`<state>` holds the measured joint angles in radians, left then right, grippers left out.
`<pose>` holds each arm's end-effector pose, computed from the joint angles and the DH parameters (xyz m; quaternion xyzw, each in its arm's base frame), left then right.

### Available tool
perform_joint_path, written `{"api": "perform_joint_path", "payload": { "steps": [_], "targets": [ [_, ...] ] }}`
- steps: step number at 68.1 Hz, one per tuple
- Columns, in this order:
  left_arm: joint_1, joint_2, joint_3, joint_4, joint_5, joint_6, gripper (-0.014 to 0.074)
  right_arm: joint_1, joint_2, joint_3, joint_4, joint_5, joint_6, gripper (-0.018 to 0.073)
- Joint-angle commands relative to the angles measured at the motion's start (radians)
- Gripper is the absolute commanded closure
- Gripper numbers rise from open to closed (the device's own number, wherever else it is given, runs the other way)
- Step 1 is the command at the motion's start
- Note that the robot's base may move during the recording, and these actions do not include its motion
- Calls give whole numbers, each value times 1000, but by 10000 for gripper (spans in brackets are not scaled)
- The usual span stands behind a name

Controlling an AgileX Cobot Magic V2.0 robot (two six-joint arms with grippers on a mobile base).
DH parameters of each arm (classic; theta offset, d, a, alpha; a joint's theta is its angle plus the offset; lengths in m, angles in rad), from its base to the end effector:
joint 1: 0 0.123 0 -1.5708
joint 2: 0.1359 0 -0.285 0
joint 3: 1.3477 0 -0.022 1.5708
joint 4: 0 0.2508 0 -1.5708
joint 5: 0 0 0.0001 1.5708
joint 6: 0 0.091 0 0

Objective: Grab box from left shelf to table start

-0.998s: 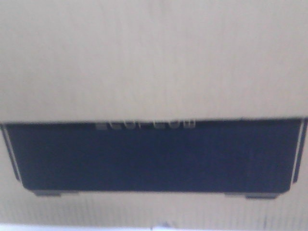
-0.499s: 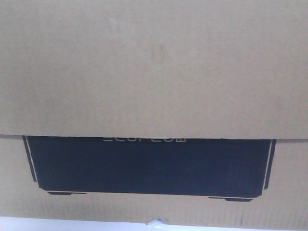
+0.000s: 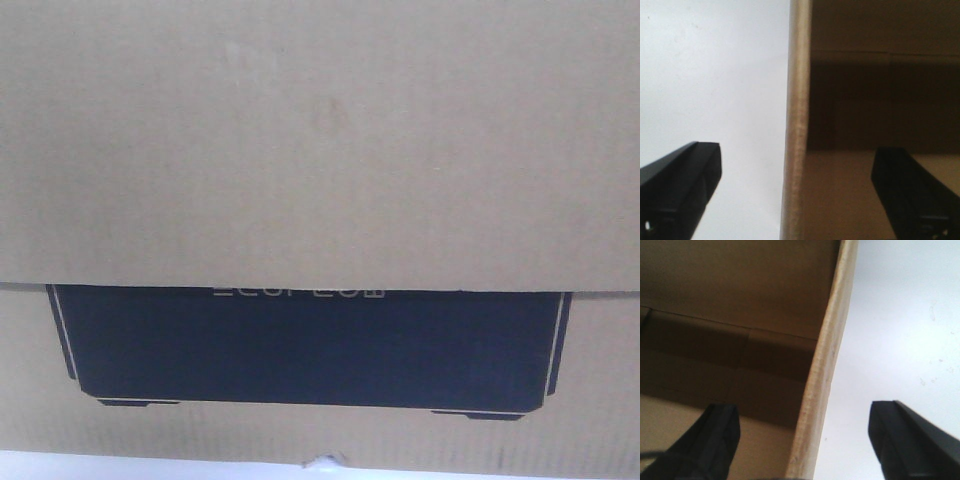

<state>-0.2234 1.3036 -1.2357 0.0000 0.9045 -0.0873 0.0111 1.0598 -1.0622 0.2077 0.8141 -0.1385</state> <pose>0.2638 -0.0599 0.3619 0.0640 0.9396 -0.0520 0.3321 0.2112 0.0160 0.3736 -0.0339 0.9069 0.0717 0.4138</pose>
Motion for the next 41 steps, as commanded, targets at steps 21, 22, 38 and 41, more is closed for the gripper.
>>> {"api": "perform_joint_path", "payload": {
  "steps": [21,22,38,41],
  "targets": [
    [4,-221,-97,17,33,3,365,-4,-219,-76,-5,-55,-1,227],
    [4,-227,-88,19,30,3,376,-4,-225,-74,-5,-55,-1,244],
    [4,-476,158,97,-81,3,703,-4,-434,71,-42,-72,-1,500],
    [4,-528,225,98,-128,3,691,-4,-476,112,-52,-86,-1,508]
  ]
}}
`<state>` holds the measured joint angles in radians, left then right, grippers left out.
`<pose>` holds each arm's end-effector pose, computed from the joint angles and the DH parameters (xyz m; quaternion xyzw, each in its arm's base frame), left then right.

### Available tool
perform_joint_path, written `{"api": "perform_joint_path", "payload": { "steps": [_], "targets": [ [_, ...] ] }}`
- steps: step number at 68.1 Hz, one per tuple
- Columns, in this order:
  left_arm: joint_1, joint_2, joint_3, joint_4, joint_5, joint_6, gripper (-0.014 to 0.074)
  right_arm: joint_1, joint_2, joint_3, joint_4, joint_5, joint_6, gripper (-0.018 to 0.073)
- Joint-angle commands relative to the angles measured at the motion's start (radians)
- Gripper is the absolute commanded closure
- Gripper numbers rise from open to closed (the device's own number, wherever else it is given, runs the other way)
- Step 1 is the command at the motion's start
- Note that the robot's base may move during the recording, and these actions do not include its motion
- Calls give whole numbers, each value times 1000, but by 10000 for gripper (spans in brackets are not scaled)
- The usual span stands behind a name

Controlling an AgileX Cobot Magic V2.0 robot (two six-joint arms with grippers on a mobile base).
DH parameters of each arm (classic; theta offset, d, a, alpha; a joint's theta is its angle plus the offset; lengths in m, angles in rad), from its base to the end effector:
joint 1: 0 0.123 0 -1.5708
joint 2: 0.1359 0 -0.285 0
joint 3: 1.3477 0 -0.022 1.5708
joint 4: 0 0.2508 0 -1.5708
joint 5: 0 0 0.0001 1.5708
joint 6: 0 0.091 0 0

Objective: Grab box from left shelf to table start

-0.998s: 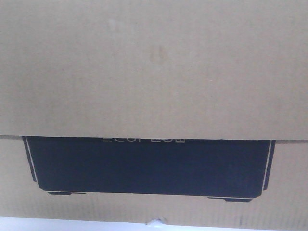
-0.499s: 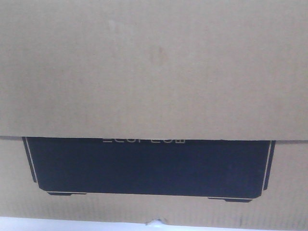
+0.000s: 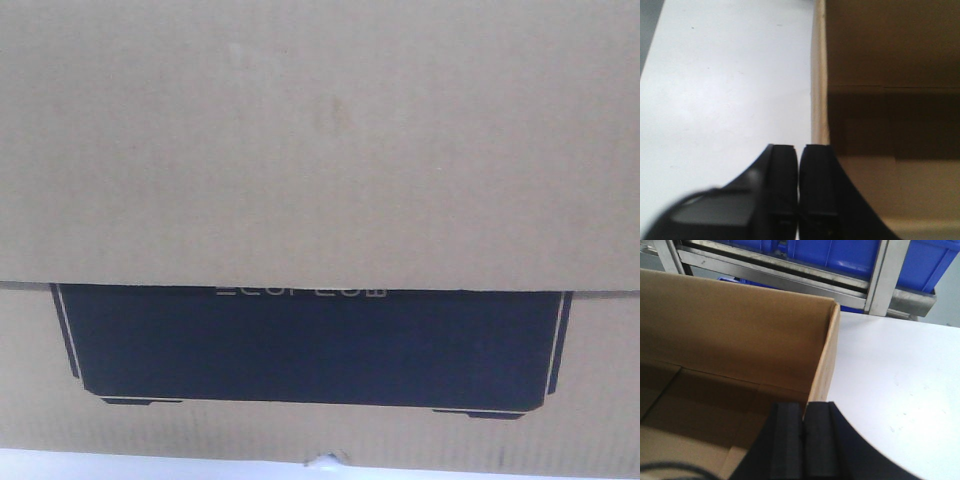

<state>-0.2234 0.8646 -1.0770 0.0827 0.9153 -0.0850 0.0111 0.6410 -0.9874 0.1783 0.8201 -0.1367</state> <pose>0.1509 -0.0282 0.4055 0.0687 0.8847 -0.0303 0.4600 0.0988 0.0129 0.4147 -0.0470 0.8252 0.0528 0.5603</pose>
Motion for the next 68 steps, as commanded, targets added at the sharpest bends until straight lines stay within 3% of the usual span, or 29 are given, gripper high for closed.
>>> {"api": "perform_joint_path", "payload": {
  "steps": [1,17,28,68],
  "targets": [
    [4,-106,85,15,-152,1,692,-4,-71,52,-27,-97,-2,508],
    [4,-410,429,15,-360,1,696,-4,-359,373,-38,-235,-2,508],
    [4,-558,575,15,-455,1,696,-4,-538,546,-38,-343,-2,508],
    [4,-632,619,15,-477,1,696,-4,-621,609,-38,-384,-2,508]
  ]
}}
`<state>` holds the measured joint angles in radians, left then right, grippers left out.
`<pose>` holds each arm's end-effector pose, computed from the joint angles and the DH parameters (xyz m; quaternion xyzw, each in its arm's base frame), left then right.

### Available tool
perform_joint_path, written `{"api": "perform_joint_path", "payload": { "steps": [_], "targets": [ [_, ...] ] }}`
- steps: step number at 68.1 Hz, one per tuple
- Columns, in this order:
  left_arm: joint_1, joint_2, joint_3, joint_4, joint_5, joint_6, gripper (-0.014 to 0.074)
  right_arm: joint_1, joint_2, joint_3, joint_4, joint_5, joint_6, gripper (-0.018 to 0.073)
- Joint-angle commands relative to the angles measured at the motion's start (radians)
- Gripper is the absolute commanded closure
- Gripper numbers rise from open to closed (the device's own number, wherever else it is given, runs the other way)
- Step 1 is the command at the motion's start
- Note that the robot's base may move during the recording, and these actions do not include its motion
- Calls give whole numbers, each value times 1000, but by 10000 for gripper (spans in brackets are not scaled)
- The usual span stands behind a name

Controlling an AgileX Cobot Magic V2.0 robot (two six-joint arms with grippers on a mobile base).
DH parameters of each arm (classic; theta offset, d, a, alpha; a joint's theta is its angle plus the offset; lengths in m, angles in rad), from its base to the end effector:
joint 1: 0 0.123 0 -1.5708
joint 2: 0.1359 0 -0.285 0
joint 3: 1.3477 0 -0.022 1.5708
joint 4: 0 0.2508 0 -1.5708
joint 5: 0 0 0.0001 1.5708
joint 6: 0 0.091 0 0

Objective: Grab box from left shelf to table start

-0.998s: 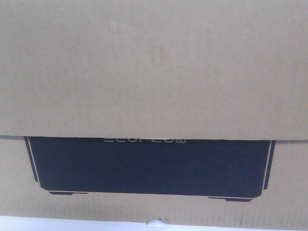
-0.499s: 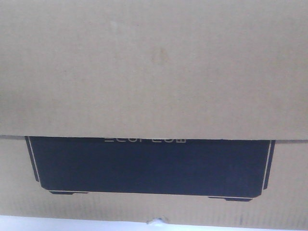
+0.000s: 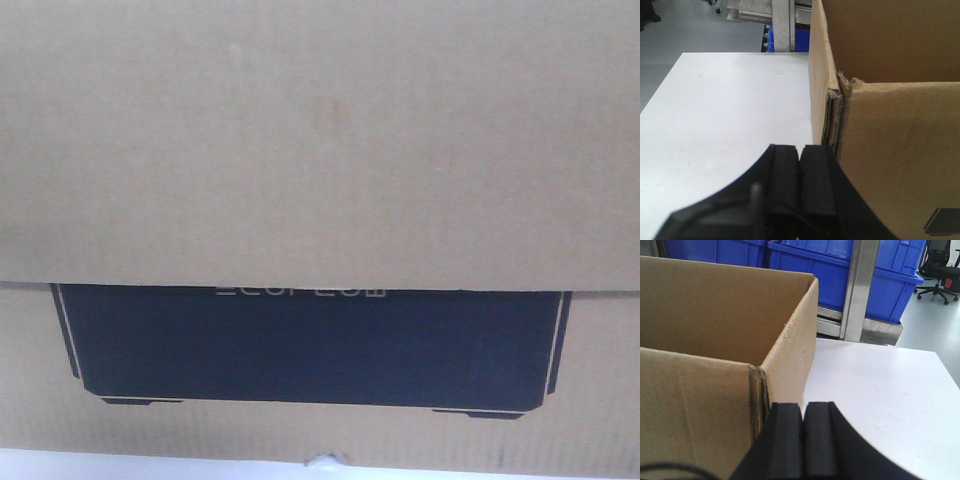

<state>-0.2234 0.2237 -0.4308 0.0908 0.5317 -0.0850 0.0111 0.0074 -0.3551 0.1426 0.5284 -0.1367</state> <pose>0.0548 -0.0082 0.2958 0.0708 0.7820 -0.0531 0.6169 0.0264 0.0068 0.2811 -0.0332 0.7371 0.0257 0.6745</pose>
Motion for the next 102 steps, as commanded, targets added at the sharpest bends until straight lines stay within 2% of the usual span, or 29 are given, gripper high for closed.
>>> {"api": "perform_joint_path", "payload": {
  "steps": [1,25,37,45,55,59,62,102],
  "targets": [
    [4,8,-27,7,-94,1,696,-4,12,-23,-2,-93,-2,508],
    [10,-11,-16,-2,-94,1,696,-4,12,-23,-2,-93,-2,508],
    [89,-121,83,-141,-127,1,696,-4,12,-23,-2,-93,-2,508],
    [134,-206,216,-143,-240,8,696,-4,12,-23,-2,-93,-2,508],
    [137,-247,417,-143,-497,24,696,-4,12,-23,-2,-91,-2,508],
    [137,-247,465,-143,-565,24,696,-4,12,-23,-2,-91,-2,508],
    [135,-249,453,-143,-487,24,696,-4,12,-23,-2,-91,-2,508],
    [135,-249,458,-143,-485,24,696,-4,12,-23,-2,-91,-2,508]
  ]
}}
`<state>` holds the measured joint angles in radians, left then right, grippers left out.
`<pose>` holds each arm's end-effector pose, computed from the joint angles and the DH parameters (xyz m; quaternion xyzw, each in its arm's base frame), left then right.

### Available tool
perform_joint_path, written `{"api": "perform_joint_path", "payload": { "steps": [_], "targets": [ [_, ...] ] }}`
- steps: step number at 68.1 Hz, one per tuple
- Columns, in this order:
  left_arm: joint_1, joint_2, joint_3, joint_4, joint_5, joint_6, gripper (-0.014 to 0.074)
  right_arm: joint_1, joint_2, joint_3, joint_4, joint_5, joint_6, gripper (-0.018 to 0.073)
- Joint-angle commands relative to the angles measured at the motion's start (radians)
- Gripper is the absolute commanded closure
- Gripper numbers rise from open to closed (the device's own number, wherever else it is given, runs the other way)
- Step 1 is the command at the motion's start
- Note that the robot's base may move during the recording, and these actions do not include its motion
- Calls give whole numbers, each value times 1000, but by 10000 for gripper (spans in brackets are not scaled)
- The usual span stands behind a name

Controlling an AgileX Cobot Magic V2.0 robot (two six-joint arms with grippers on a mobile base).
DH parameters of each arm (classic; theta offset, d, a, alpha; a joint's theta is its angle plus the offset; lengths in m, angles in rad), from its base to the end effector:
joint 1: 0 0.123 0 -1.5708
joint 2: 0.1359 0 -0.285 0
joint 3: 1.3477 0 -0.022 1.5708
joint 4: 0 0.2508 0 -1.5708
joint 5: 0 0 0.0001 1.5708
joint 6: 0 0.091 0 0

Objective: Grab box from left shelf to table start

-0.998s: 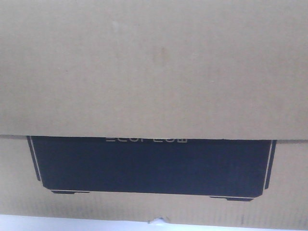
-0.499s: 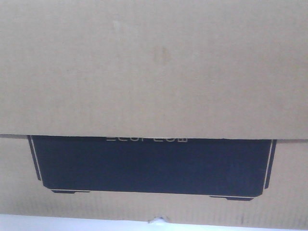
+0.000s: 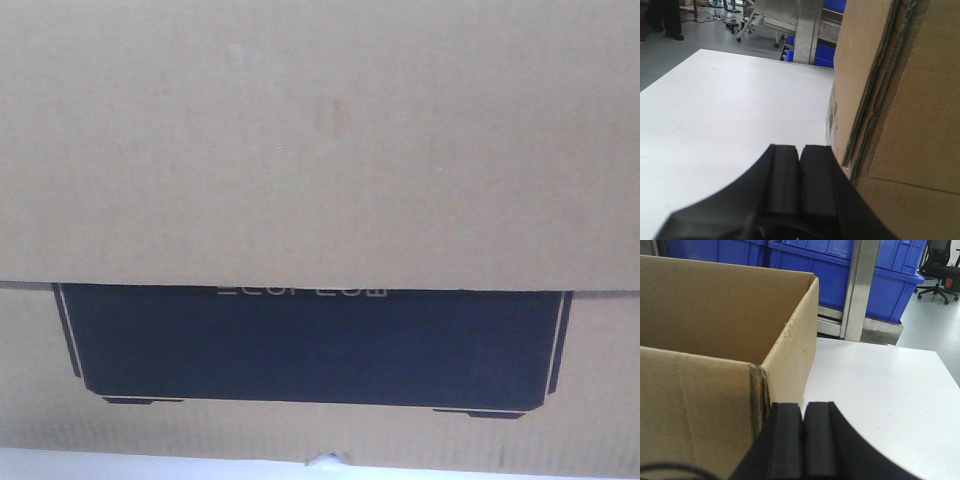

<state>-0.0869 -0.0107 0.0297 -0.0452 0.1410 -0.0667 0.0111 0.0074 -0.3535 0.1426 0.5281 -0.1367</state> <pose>0.0564 -0.0055 0.1909 -0.0068 0.7323 -0.0697 0.6774 0.0266 0.0068 0.2807 -0.0332 0.7375 0.0257 0.6740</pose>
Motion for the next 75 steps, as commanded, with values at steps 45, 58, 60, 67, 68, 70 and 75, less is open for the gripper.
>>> {"api": "perform_joint_path", "payload": {
  "steps": [45,58,60,67,68,70,75],
  "targets": [
    [-1,-15,-2,-7,-95,6,696,-48,12,226,-13,-380,106,508],
    [-1,-15,-2,-7,-95,6,696,-48,10,393,-16,-528,106,508],
    [-1,-15,-2,-7,-95,6,696,-48,7,388,-16,-492,106,508],
    [-1,-15,-2,-7,-95,6,696,-48,-16,388,-21,-474,103,508],
    [-1,-15,-2,-7,-95,6,696,-48,-20,388,-21,-473,103,508],
    [-1,-15,-2,-7,-95,6,696,-48,-29,388,-21,-473,103,508],
    [-1,-15,-2,-7,-95,6,696,-48,-27,388,-21,-472,103,508]
  ]
}}
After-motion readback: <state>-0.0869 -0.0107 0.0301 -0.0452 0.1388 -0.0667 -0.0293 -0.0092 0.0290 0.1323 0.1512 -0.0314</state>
